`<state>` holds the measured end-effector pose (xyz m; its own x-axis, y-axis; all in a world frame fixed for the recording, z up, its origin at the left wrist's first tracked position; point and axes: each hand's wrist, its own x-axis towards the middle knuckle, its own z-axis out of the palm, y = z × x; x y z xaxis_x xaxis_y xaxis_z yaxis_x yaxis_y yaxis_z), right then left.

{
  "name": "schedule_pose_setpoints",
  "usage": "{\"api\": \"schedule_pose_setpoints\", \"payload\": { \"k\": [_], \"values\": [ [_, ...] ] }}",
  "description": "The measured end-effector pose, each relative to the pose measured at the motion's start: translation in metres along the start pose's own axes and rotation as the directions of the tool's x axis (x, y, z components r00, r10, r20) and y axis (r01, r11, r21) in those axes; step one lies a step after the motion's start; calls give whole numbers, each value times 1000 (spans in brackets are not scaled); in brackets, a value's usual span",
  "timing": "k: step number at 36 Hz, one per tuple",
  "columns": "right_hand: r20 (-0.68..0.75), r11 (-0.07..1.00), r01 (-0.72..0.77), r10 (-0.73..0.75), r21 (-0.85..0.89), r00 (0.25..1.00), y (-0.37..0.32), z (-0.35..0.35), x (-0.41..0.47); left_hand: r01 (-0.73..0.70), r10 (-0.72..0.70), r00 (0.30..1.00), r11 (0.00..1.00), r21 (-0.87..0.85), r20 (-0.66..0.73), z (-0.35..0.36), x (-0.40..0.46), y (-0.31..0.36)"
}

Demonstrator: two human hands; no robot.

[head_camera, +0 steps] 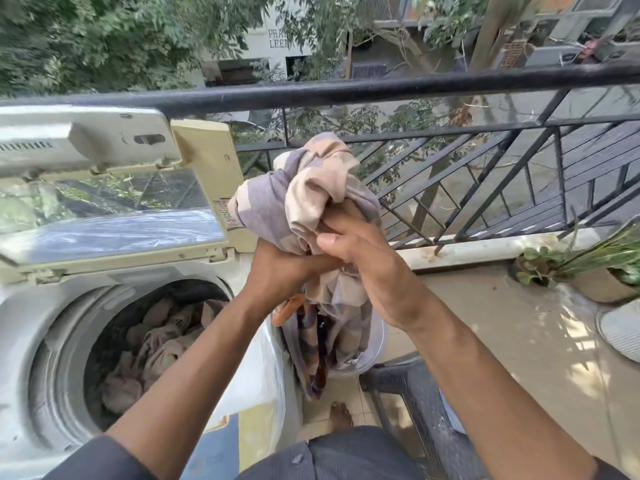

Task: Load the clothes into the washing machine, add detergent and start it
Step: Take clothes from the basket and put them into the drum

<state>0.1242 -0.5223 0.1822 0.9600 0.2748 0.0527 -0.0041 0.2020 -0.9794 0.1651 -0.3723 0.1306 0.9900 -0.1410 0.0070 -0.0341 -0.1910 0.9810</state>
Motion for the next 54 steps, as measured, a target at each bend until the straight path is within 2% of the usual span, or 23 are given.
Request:
{"api": "schedule_pose_setpoints", "payload": {
  "k": [4, 6, 8, 10, 11, 13, 14, 16, 18, 20, 22, 24, 30, 34, 37, 40, 46, 54],
  "values": [
    [57, 998, -49, 47, 29, 997, -11, -19, -3, 90, -100, 981, 994, -67, -165, -6, 5, -7],
    [-16, 997, -29, 30, 71, 999, -14, -27, -3, 114, -131, 968, 989, -93, -212, -9, 9, -7],
    [-181, 997, 51, -40, 53, 983, -7, -35, -2, 111, -142, 963, 984, -140, -230, -10, 11, -3],
    [-413, 987, 91, -138, -132, 900, 14, -47, 1, 92, -139, 956, 979, -183, -260, -10, 13, 3],
    [-526, 974, 50, -162, -220, 835, 30, -53, 0, 79, -136, 950, 976, -204, -280, -11, 14, 7],
    [-679, 936, -120, -147, -330, 720, 70, -66, -3, 57, -131, 941, 971, -234, -312, -11, 14, 17],
    [-703, 906, -225, -105, -359, 703, 90, -71, -7, 43, -123, 939, 969, -243, -322, -12, 15, 21],
    [-669, 823, -435, 93, -365, 738, 124, -79, -14, 20, -118, 934, 960, -281, -336, -13, 16, 30],
    [-580, 712, -607, 343, -353, 739, 148, -80, -19, -2, -111, 931, 950, -311, -347, -15, 15, 37],
    [-517, 670, -668, 465, -325, 718, 172, -81, -17, -18, -100, 929, 949, -315, -356, -17, 15, 44],
    [-516, 609, -733, 542, -303, 664, 200, -80, -9, -18, -107, 924, 946, -322, -366, -20, 15, 48],
    [-552, 533, -797, 589, -283, 590, 222, -78, -2, -16, -110, 920, 949, -316, -376, -22, 15, 53],
    [-581, 598, -780, 574, -183, 577, 215, -74, 7, -25, -72, 933, 965, -263, -354, -32, 15, 54],
    [-659, 580, -807, 565, -110, 496, 213, -103, -1, -35, -48, 928, 976, -214, -369, -43, 14, 45],
    [-658, 646, -761, 547, -62, 518, 182, -111, -12, -8, -64, 919, 983, -182, -388, -53, 13, 38],
    [-668, 736, -677, 516, 24, 537, 148, -114, -16, -8, -20, 929, 997, -72, -369, -57, 11, 33],
    [-639, 888, -457, 374, 39, 672, 83, -104, -11, 46, -21, 957, 996, 81, -290, -51, 10, 16],
    [-562, 991, -95, 129, 89, 817, 20, -96, -6, 119, -118, 993, 982, 146, -12, -60, 6, -12]
  ]
}}
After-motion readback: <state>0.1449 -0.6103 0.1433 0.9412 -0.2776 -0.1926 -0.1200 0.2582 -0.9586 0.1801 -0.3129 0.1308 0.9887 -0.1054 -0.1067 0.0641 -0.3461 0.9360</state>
